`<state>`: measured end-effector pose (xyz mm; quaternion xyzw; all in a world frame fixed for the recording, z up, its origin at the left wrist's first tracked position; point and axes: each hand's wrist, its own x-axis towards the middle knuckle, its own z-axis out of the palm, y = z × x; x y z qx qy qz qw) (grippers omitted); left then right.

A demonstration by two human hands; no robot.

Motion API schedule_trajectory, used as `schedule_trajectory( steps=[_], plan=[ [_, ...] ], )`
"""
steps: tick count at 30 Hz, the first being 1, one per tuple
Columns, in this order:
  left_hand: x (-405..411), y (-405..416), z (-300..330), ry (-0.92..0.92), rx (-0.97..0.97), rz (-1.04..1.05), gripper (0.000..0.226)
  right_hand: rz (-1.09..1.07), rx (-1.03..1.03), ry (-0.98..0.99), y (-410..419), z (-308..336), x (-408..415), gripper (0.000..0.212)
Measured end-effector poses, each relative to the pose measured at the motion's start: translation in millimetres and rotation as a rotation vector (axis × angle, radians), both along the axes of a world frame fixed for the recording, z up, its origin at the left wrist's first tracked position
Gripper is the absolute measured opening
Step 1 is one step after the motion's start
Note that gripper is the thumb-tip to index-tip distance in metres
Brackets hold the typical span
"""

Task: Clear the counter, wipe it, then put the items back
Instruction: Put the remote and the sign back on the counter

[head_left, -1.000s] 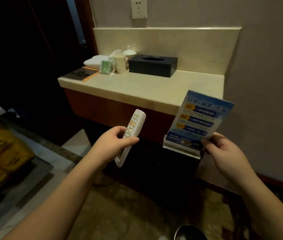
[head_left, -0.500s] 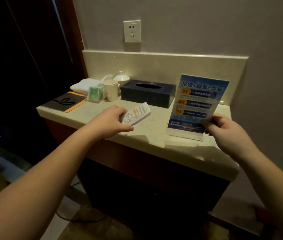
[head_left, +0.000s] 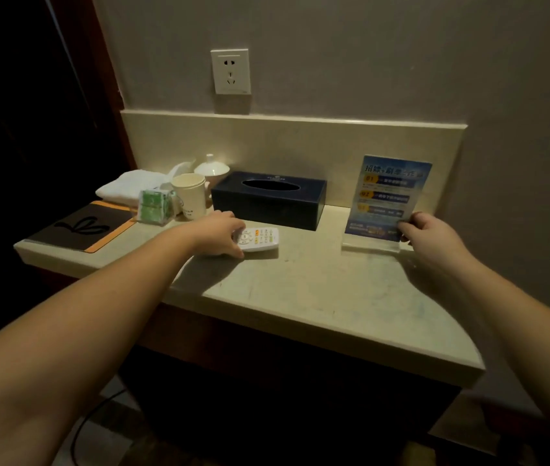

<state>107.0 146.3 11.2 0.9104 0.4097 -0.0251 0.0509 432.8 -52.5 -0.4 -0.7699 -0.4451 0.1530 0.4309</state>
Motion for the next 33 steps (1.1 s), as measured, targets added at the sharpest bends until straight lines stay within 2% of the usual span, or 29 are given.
schedule_trajectory(
  steps=[4,9,22,33],
  plan=[
    [3,28,-2,0.060,-0.041,-0.024,0.069,-0.063,-0.038,-0.019,25,-3,4,0.027],
    [4,54,-2,0.031,-0.087,-0.056,0.071,-0.135,-0.057,-0.023,59,-8,4,0.027],
    [8,84,-18,-0.058,0.001,-0.133,0.065,-0.153,-0.083,0.005,135,-5,11,0.025],
    [13,96,-21,-0.102,0.101,-0.198,0.056,-0.223,-0.027,-0.035,155,-15,13,0.024]
  ],
)
